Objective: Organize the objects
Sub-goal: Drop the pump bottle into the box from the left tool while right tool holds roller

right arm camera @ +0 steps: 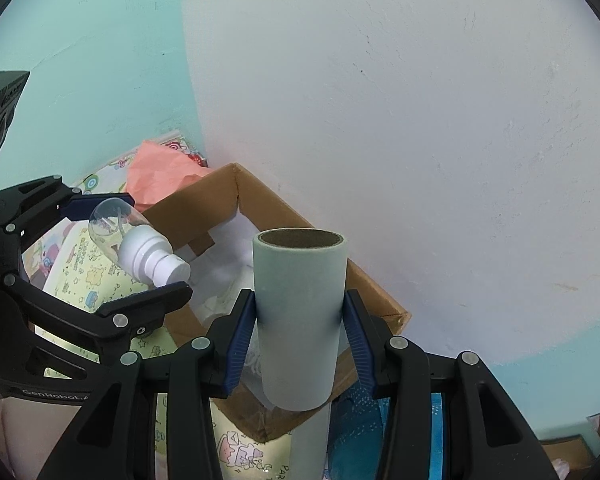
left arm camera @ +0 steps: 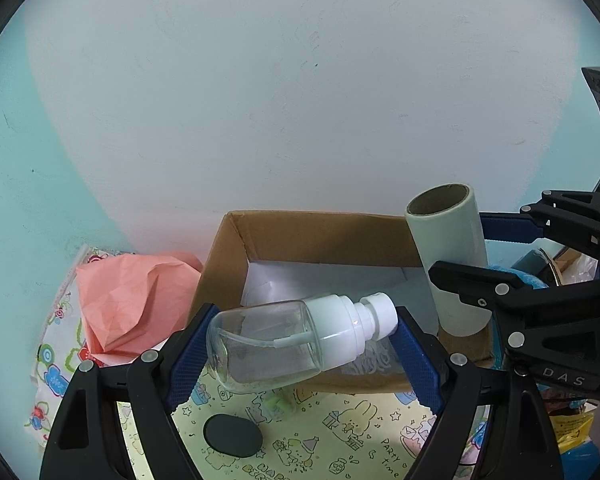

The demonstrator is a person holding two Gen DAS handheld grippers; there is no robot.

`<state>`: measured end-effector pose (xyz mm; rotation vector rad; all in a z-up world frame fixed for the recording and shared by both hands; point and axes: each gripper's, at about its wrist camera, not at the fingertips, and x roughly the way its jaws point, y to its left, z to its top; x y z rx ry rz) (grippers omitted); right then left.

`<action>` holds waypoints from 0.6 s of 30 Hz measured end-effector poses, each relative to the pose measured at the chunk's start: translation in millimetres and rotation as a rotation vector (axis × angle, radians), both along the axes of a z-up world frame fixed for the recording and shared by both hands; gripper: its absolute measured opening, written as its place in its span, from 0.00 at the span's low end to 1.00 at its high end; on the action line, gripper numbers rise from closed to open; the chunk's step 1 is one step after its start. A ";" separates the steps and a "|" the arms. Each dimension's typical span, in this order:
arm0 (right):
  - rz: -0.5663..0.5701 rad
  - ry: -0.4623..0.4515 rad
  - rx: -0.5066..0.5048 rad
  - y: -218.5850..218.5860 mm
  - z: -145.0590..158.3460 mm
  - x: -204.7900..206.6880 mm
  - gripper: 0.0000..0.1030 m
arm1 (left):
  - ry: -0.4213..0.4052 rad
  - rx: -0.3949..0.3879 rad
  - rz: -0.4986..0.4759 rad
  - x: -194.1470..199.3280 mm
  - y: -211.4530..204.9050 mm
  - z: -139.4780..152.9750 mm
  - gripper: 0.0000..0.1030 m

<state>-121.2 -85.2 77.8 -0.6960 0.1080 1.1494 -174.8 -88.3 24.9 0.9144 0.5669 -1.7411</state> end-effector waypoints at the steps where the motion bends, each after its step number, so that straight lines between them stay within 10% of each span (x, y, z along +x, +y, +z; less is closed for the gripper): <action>1: -0.002 0.001 -0.001 2.2 -0.2 1.0 0.46 | 0.003 0.010 0.004 0.9 -2.3 -1.7 0.84; 11: -0.012 0.060 -0.021 27.8 -9.9 10.3 0.48 | 0.025 0.040 0.059 13.6 -19.5 -17.5 0.88; 18: -0.040 0.023 -0.003 26.5 -8.2 11.9 0.70 | 0.020 0.041 0.100 20.0 -17.2 -17.6 0.88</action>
